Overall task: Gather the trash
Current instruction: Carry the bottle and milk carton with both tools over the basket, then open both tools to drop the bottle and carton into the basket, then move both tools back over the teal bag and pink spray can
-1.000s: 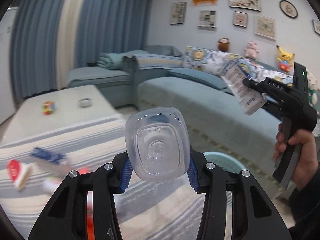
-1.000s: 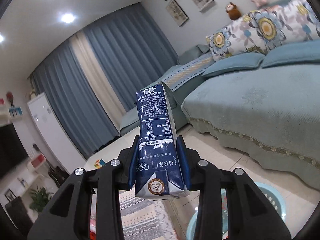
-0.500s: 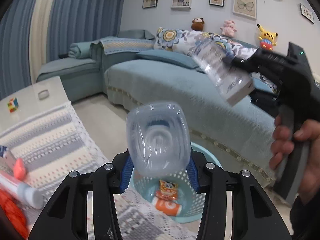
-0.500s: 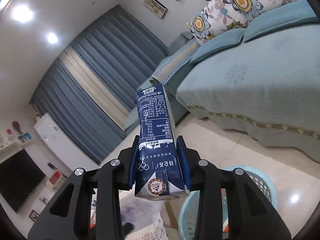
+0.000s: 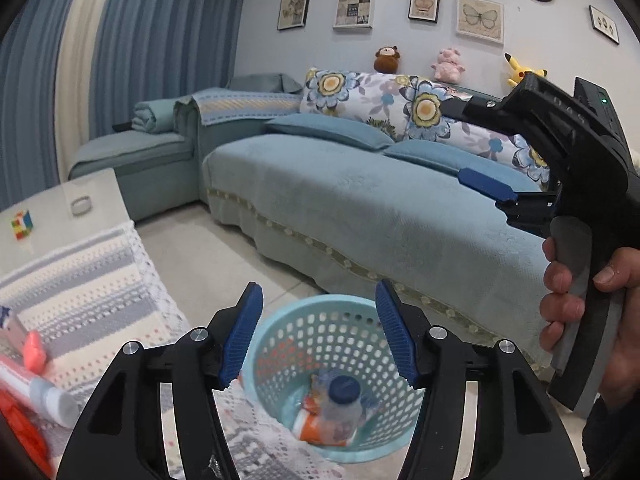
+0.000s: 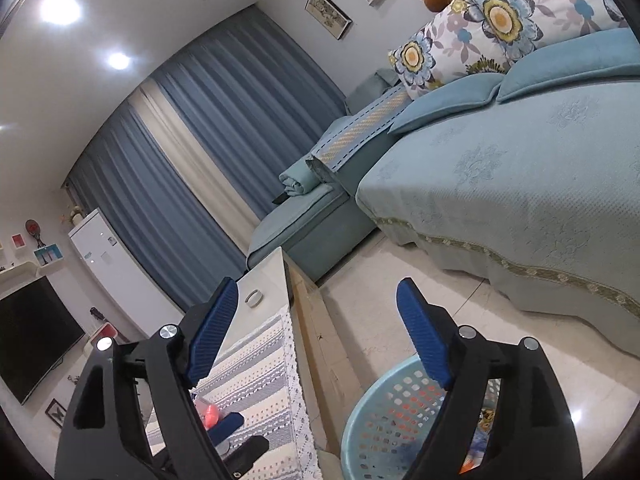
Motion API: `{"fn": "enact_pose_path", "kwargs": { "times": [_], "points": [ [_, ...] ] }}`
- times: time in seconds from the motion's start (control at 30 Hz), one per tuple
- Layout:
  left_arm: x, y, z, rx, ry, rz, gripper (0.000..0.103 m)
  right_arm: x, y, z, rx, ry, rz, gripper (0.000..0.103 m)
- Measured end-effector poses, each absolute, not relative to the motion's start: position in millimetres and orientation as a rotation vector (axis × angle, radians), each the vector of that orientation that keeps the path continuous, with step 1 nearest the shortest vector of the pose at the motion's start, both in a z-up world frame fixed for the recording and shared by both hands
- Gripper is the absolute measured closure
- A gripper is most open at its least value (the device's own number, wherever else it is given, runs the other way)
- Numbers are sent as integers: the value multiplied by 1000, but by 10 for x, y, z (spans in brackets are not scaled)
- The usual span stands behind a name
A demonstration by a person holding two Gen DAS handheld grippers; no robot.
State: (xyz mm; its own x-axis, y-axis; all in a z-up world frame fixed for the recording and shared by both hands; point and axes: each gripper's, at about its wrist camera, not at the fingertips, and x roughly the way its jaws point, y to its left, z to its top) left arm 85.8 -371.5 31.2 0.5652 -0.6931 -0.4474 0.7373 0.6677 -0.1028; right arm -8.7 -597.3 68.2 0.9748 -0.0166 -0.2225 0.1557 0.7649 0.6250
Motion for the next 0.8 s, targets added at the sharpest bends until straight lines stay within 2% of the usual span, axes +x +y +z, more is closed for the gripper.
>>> {"fn": "enact_pose_path", "kwargs": {
  "times": [0.3,0.5,0.7,0.73,0.8],
  "points": [
    [875,-3103,538,93,443,-731,44,265,-5734,741,731,237,12,18],
    [1004,-2360,742,83,443,-594,43,582,-5098,877,533,291,87,17],
    [957,-1428,907,96,428,-414,35,870,-4396,870,436,295,227,17],
    [929,-1235,936,99,422,-377,31,900,-4286,848,429,295,248,16],
    [884,-987,968,104,420,-333,19,975,-4061,795,417,300,274,7]
  ]
}}
